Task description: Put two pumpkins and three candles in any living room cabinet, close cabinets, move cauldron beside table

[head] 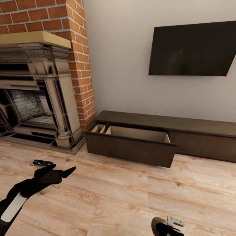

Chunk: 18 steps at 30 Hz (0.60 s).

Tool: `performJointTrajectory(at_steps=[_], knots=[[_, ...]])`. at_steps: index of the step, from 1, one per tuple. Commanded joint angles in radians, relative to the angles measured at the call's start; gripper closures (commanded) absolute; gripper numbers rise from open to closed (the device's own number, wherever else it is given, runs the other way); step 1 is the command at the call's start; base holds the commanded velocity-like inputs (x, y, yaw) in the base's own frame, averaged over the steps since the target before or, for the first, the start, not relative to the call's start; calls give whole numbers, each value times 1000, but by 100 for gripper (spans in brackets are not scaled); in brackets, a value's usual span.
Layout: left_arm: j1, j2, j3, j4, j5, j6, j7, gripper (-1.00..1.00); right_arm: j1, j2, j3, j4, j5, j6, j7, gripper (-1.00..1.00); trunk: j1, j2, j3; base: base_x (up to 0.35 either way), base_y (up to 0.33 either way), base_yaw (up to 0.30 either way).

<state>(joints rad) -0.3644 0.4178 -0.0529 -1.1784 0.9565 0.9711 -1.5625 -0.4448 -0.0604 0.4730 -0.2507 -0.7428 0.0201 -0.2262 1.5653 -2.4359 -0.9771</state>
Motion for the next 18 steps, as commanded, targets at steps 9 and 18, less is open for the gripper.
performJointTrajectory(at_steps=[9, 18], knots=[[-1, 1, -4, 0, 4, 11, -5, -100, 0, 0, 13, -2, -8, 2, -10, 100, -27, 49, 21, 0, 0, 201], [-1, 1, -3, 1, 6, 10, -8, -100, 0, 2, 62, -2, -9, 3, -16, 100, -27, 49, 21, 11, 0, 267]])
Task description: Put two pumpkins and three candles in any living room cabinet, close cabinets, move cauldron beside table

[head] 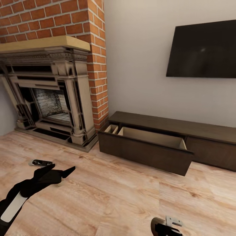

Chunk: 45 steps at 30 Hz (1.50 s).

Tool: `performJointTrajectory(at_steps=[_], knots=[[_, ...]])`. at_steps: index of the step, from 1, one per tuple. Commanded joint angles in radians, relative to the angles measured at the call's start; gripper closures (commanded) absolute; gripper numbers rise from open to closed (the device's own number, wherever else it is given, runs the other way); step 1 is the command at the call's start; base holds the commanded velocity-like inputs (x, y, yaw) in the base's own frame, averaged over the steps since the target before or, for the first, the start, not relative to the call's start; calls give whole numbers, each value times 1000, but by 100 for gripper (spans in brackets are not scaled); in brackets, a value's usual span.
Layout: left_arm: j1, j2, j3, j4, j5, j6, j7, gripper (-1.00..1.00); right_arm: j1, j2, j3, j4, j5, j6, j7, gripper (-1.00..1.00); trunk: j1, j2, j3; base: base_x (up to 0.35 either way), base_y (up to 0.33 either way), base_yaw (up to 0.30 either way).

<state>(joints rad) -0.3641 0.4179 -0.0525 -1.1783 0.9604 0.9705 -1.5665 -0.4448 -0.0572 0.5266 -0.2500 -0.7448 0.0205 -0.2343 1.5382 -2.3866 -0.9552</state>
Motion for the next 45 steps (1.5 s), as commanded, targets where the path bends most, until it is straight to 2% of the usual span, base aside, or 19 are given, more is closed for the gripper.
performJointTrajectory(at_steps=[1, 7, 18, 23, 27, 29, 32, 35, 37, 40, 41, 43, 45], knots=[[-1, 1, -3, 6, 2, 10, -4, -100, 0, -1, 9, -3, -7, 2, -8, 100, 0, 0, -1, 136, 0, 269], [-1, 2, 32, 81, -2, 10, -4, -100, 0, -1, 10, -3, -7, 1, -8, 100, 0, 0, -1, 269, 0, 269], [-2, 8, 48, 93, -13, 9, -4, -100, 0, -2, 10, -3, -7, 1, -7, 100, 0, 0, -1, 319, 0, 270], [-2, 47, 59, 134, -13, -12, -4, -100, 0, -3, 10, -3, -7, 1, -2, 100, 0, 0, -1, 57, 0, 271], [-2, 60, 83, 156, -14, -18, -4, -100, 0, -3, 10, -3, -7, 0, 0, 100, 0, 0, -1, 7, 0, 271], [-2, 62, 95, 161, -32, -18, -4, -100, 0, -3, 10, -3, -7, 1, 1, 100, 0, 0, -1, 1, 0, 271], [-3, 63, 117, 164, -84, -12, 51, -100, 0, -3, 10, -3, -7, 1, 1, 100, 0, 0, -1, 0, 0, 271], [-3, 63, 139, 164, -107, -9, 138, -100, 0, -3, 10, -3, -7, 0, 2, 100, 0, 0, -1, 0, 0, 271], [-6, 67, 145, 164, -112, -7, 251, -100, 0, -3, 11, -3, -7, 0, 4, 100, 0, 0, -1, 0, 0, 173], [-7, 72, 156, 155, -114, -6, 488, -100, -1, -3, 12, -10, -7, -2, 21, 100, 0, 0, -1, 0, 0, 59], [-7, 71, 162, 151, -113, -6, 617, -100, -1, -5, 13, -38, -7, -1, 60, 100, 0, 0, -1, 0, 0, 18], [-9, 66, 166, 142, -111, -8, 785, -100, -1, -6, 12, -117, -7, 4, 157, 100, 0, 0, -1, 0, 0, 10], [-11, 57, 168, 121, -108, -10, 941, -100, -2, -10, 11, -225, -10, 16, 282, 100, 0, 0, -1, 0, 0, 4]])
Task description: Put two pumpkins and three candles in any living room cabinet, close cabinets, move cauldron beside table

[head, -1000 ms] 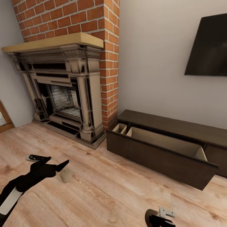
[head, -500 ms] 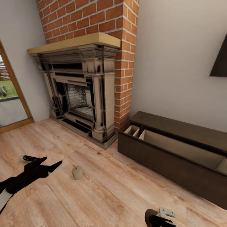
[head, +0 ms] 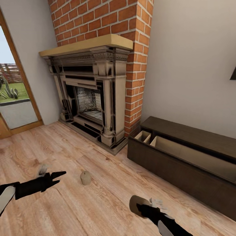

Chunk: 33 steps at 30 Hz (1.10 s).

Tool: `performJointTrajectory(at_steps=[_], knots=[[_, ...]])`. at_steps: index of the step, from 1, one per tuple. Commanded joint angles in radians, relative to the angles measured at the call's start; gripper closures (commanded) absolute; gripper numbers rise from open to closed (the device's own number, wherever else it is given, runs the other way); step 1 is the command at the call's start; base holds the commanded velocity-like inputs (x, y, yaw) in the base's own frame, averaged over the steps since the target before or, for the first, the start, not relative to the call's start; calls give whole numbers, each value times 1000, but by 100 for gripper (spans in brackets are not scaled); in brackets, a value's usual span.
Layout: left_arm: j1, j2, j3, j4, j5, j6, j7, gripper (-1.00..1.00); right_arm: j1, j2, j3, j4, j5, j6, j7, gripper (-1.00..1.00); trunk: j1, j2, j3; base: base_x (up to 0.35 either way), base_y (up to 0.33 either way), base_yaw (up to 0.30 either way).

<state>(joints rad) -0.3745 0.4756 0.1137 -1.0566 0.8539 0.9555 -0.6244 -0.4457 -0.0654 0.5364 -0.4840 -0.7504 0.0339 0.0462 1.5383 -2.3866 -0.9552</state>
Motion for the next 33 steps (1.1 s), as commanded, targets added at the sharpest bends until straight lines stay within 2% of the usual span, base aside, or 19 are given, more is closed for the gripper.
performJointTrajectory(at_steps=[1, 4, 7, 10, 13, 16, 22, 33], knots=[[-1, -10, 2, -17, -2, 4, 72, -100, -1, -3, 0, -37, -6, 17, 61, 100, 0, 0, -1, 0, 0, 2], [-4, -55, 3, -48, -7, -15, 318, -100, 0, -4, -2, -102, -7, 91, 197, 100, 0, 0, -1, 0, 0, 0], [-6, -92, 3, -61, -3, -74, 581, -100, 1, -4, -7, -127, -11, 143, 258, 100, 0, 0, -1, 0, 0, 0], [-7, -123, 2, -65, -3, -118, 746, -100, 0, -8, -22, -141, -17, 212, 312, 100, 0, 0, -1, 0, 0, 0], [-8, -142, 1, -61, -9, -130, 789, -100, 1, -23, -61, -159, -18, 242, 358, 100, 0, 0, -1, 0, 0, 0], [-9, -149, 0, -55, -11, -134, 805, -100, -1, -29, -92, -165, -15, 250, 394, 100, 0, 0, -1, 0, 0, 0], [-9, -152, -1, -50, -8, -180, 852, -100, -4, -31, -104, -181, -6, 258, 438, 100, 0, 0, -1, 0, 0, 0], [-9, -152, -4, -53, -6, -192, 858, -100, -4, -36, -139, -182, -13, 265, 505, 100, 0, 0, -1, 0, 0, 0]])
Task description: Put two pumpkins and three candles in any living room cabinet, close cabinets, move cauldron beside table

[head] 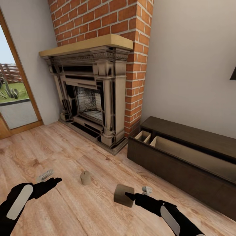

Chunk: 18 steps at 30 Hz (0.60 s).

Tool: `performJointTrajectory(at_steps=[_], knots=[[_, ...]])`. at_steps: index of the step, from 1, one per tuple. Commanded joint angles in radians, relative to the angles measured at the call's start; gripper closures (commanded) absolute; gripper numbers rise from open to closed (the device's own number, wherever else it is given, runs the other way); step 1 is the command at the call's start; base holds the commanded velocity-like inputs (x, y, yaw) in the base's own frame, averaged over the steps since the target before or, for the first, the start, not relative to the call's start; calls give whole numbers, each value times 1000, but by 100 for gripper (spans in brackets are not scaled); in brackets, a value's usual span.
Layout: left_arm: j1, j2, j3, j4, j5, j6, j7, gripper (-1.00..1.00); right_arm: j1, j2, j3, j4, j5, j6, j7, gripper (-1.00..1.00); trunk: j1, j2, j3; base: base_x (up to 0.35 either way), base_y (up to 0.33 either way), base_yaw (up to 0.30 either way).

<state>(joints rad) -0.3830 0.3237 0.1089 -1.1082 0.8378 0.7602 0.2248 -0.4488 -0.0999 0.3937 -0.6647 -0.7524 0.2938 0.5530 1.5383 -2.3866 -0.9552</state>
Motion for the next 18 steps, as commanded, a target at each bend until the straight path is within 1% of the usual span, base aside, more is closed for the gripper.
performJointTrajectory(at_steps=[1, 3, 6, 10, 15, 18], knots=[[0, -1, 0, -4, 11, 4, 8, -100, -1, -5, 3, -1, -12, 5, 2, 100, 0, 0, -1, 0, 0, 0], [0, -1, -8, -11, 12, 4, 1, -100, -1, -13, 2, -1, -15, 4, 33, 100, 0, 0, -1, 0, 0, 0], [0, -1, -33, -25, 11, 4, 1, -100, -1, -17, 1, -1, -17, 3, 75, 100, 0, 0, -1, 0, 0, 0], [0, 0, -51, -45, 11, 4, 5, -100, -1, -18, 1, -1, -18, 1, 91, 100, 0, 0, 0, 0, 0, -46], [0, 0, -55, -51, 10, 4, 3, -100, -1, -18, 1, -1, -20, -1, 97, 100, 0, 0, 5, 0, 3, -205], [0, 0, -55, -51, 10, 4, 2, -100, -1, -18, 0, -1, -23, -1, 98, 100, 0, 0, 7, 0, 115, -246]])
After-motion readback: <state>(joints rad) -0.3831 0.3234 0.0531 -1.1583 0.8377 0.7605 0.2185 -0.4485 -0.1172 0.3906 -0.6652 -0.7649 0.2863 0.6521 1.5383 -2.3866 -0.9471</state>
